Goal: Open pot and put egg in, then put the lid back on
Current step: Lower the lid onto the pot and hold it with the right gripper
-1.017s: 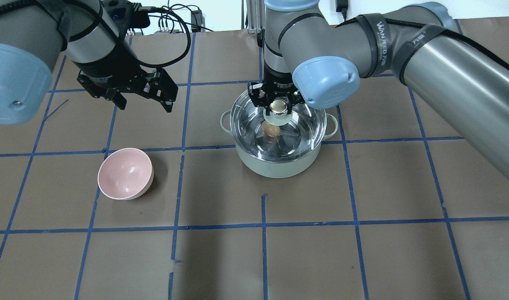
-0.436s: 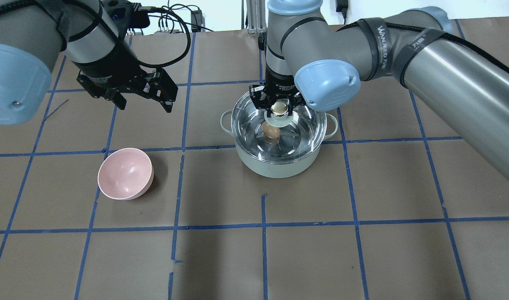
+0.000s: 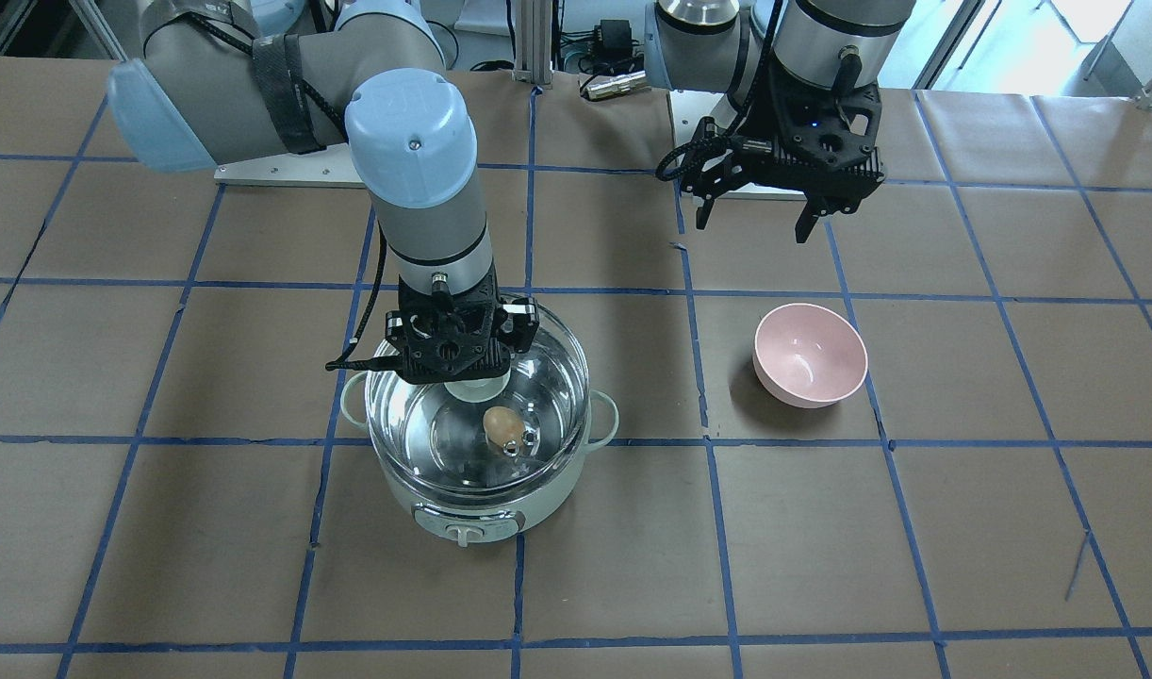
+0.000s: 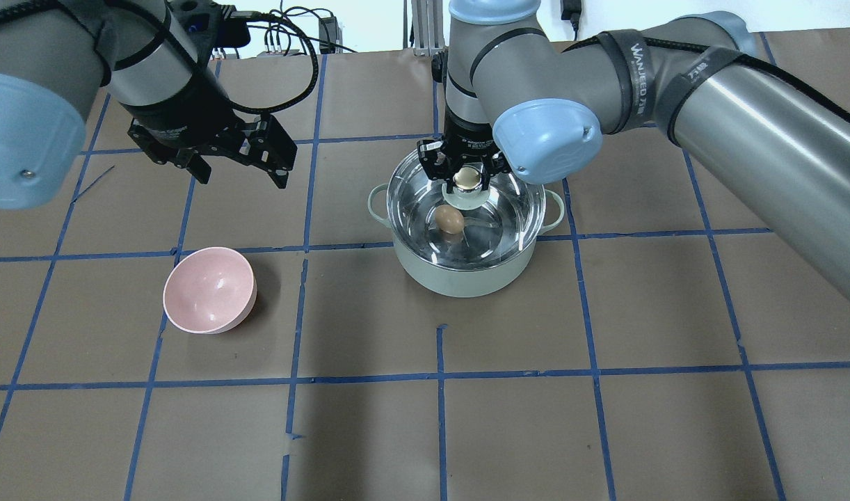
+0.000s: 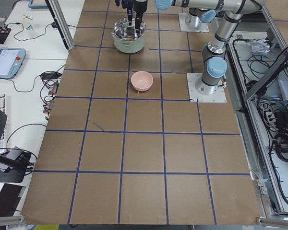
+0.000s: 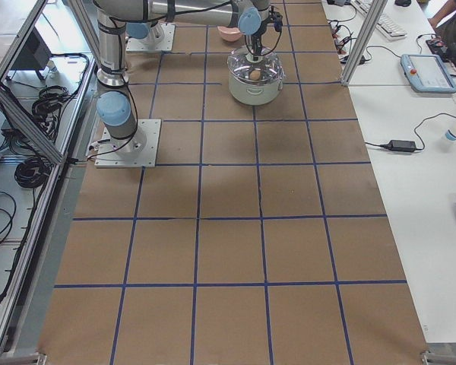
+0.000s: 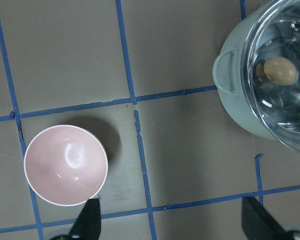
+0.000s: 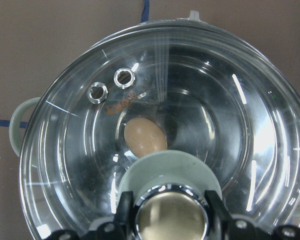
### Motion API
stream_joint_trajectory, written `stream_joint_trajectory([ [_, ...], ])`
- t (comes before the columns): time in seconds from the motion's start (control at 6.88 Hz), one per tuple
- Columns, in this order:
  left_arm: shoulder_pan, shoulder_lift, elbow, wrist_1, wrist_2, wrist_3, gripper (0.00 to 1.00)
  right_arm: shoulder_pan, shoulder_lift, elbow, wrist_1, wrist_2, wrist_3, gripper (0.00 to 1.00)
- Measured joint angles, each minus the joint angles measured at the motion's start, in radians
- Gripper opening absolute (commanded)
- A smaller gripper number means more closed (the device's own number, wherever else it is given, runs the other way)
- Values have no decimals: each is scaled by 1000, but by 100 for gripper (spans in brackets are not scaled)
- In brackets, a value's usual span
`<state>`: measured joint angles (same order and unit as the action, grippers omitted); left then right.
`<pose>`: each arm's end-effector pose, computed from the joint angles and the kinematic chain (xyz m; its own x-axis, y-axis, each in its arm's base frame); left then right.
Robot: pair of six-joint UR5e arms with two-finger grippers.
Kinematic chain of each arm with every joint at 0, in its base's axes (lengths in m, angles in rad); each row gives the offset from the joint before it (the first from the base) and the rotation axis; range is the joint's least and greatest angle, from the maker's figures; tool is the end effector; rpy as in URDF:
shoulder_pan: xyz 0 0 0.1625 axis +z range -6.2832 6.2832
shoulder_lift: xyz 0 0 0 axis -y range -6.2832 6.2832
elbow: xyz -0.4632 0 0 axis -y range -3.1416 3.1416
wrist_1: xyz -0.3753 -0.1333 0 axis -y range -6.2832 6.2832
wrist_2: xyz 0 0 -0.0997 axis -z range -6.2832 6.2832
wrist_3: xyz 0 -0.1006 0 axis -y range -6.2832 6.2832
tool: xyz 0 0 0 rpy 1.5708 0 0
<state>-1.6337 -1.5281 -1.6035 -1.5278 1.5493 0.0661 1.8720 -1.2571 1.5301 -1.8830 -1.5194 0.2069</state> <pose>-0.1641 -0.4510 0.5339 -0.9914 0.1297 0.0179 0.1285 0.9902 -0.0543 0.3126 -0.5394 0.4054 -0.9937 -0.0958 -0.0583 -0.0943 0.9952 -0.0278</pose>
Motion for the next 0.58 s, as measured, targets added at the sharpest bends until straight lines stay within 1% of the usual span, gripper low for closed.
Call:
stream_joint_trajectory([
  [0.15, 0, 0, -1, 0, 0, 1, 100, 0, 1, 0, -1, 0, -1, 47],
  [0.29, 0, 0, -2, 0, 0, 1, 100, 0, 2, 0, -1, -1, -2, 55],
  [0.44, 0, 0, -2, 0, 0, 2, 100, -1, 2, -1, -1, -2, -2, 62],
  [0.58, 0, 0, -3, 0, 0, 2, 100, -1, 2, -3, -1, -2, 0, 65],
])
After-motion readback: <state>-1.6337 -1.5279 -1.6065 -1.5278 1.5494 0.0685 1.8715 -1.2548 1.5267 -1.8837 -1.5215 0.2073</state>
